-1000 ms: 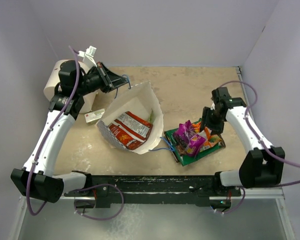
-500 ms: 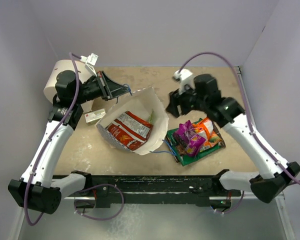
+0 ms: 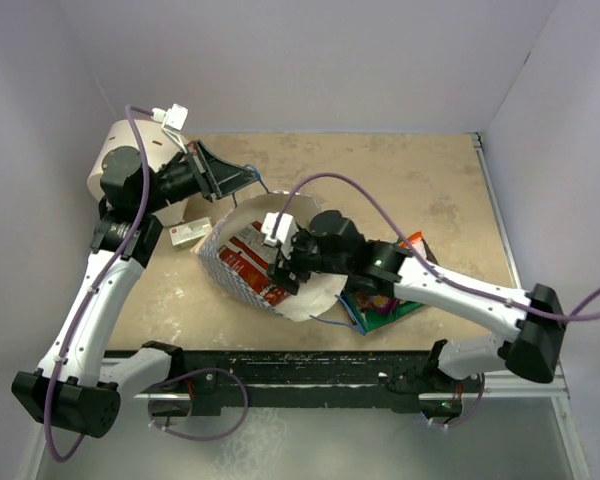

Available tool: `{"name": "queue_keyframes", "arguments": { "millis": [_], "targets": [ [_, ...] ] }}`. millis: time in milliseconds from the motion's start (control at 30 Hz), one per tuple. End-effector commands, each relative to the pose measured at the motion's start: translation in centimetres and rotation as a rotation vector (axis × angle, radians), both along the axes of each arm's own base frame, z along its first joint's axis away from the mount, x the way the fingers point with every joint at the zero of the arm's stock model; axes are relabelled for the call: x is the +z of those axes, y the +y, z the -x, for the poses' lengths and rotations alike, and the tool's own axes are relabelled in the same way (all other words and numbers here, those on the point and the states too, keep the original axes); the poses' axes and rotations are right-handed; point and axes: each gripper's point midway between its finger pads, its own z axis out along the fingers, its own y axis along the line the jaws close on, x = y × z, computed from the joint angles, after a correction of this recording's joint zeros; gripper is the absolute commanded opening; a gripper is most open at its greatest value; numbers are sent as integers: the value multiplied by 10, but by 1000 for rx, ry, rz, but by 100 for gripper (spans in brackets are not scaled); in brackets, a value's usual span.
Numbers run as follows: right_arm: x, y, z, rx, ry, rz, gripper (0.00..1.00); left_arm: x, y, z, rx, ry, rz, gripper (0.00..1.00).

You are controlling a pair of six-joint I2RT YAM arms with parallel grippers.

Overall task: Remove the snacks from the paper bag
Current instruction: Take out the snack from the paper bag.

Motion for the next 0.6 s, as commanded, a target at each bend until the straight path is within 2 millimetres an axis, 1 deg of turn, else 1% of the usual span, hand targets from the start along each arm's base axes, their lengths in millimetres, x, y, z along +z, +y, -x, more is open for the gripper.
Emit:
{"name": "queue_keyframes", "arguments": {
  "millis": [0,67,100,133,167,200,267,333,433,533,567],
  "targets": [
    [-17,15,-54,-238,-92,11,77,43,-1,2,-2,-125,62,0],
    [-28,16,-72,-333,-96,31,80,44,-1,1,-1,-123,63,0],
    [-35,15,-76,-367,-85,40,81,44,-1,0,-1,-121,63,0],
    [-43,18,-75,-361,-64,41,84,43,-2,-1,0,-116,61,0],
    [-49,19,-78,-376,-64,46,87,42,-1,-2,3,-112,60,0],
    [-55,17,-82,-400,-67,59,91,42,-2,-3,4,-109,57,0],
    [-68,12,-89,-435,-77,94,94,39,-1,-4,8,-100,51,0],
    [-77,9,-93,-428,-85,108,95,37,-2,-4,7,-92,47,0],
    [-80,10,-98,-388,-56,71,98,33,-2,-4,3,-82,44,0],
    [-87,17,-102,-317,12,44,99,31,-2,-3,-2,-75,40,0],
    [-94,20,-102,-297,32,47,100,30,-2,-4,-3,-71,39,0]
  ]
}}
